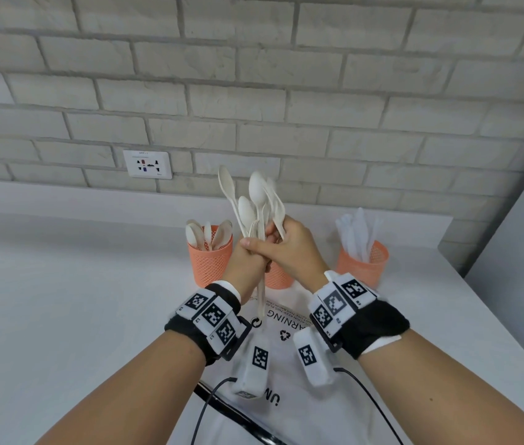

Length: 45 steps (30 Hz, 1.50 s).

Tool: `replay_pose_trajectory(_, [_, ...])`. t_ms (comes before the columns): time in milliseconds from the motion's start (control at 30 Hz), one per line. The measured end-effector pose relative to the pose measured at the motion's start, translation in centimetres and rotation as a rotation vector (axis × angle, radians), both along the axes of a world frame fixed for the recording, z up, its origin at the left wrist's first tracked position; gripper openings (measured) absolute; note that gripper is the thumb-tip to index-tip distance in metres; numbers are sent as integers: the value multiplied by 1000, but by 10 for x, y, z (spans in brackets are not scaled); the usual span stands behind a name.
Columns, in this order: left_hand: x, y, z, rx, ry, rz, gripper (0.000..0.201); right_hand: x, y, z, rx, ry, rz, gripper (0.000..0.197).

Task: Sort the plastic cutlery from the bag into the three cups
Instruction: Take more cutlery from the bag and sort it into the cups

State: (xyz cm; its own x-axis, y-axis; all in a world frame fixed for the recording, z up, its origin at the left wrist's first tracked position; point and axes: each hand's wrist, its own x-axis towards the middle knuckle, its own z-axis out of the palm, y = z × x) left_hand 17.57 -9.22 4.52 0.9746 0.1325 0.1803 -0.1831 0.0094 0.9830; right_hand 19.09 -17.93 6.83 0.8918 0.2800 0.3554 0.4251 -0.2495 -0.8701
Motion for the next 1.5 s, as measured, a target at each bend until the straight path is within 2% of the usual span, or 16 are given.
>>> replay_pose_trajectory(33, [-2, 2, 1, -4, -15, -12, 20, 0, 2, 0, -7, 2, -8, 26])
replay_pose_trajectory(100, [-6, 7, 2, -32, -38, -33, 37, 2, 6, -1, -2, 20, -22, 17])
replay_pose_trajectory(167, [-11, 11, 4, -78, -20, -56, 43, 6, 6, -3, -7, 34, -35, 15])
replay_pose_trajectory(333, [-7, 19, 4, -298, 128, -92, 23, 9, 6, -7, -35, 93, 39, 24])
replay_pose_trajectory(433, [-6, 22, 1, -272, 147, -70, 28, 11, 5, -9, -45, 156, 88, 27])
replay_pose_trajectory(567, [-7, 21, 5, -211, 91, -58, 31, 17, 4, -8, -43, 216, 111, 19])
replay_pose_trajectory(700, [3, 19, 8, -210, 22, -51, 18, 26, 1, 2, 12, 193, 112, 21])
replay_pose_trajectory(800, [12, 24, 3, -294, 57, 0, 11, 38, -10, 16, 170, 223, 32, 18])
replay_pose_trajectory(900, [17, 33, -1, -326, 56, 39, 10, 56, -21, 26, 309, 127, -124, 15])
replay_pose_trajectory(1033, [20, 39, -5, -310, 48, 25, 13, 84, -19, 23, 376, -12, -281, 32])
replay_pose_trajectory(1133, [23, 41, -7, -316, 47, 13, 13, 99, -12, 8, 353, -11, -318, 51])
replay_pose_trajectory(1300, [28, 38, -4, -360, 57, 13, 16, 109, -3, -28, 284, 115, -271, 43])
replay_pose_trajectory(1433, [31, 41, -5, -380, 62, -25, 19, 109, -6, -41, 206, 115, -287, 36])
replay_pose_trajectory(1500, [32, 43, -7, -411, 66, -47, 23, 113, -9, -43, 81, 79, -307, 23])
